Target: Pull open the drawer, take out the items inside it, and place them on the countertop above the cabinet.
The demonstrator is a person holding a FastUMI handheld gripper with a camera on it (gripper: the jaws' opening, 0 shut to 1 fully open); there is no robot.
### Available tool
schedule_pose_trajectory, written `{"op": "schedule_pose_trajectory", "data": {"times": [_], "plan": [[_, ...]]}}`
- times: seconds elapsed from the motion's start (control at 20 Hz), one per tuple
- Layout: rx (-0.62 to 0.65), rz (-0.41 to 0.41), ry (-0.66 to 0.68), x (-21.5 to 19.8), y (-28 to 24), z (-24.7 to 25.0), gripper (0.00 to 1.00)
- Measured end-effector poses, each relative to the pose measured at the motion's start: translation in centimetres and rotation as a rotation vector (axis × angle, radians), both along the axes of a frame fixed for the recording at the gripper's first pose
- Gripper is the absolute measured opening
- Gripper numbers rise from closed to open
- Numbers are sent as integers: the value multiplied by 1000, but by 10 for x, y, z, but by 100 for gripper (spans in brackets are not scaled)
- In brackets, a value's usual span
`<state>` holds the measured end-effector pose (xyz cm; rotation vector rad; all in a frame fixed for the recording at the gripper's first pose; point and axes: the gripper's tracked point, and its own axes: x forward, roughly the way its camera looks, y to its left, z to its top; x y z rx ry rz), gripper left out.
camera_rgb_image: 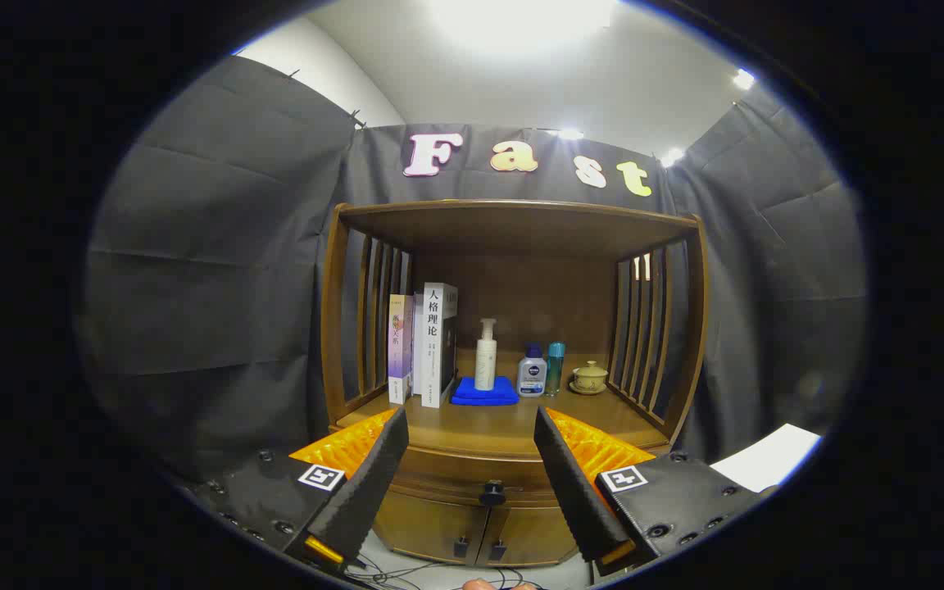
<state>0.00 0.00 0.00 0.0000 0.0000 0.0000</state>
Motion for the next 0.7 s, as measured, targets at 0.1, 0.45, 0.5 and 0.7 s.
{"op": "schedule_pose_trajectory", "data": {"times": [0.1,0.45,0.5,0.7], "plan": [[5,6,-2,0,3,-1,98],[24,8,4,5,5,-11,98],[25,6,7,6,4,-11,98],[33,0,20,9,2,-18,98]]}}
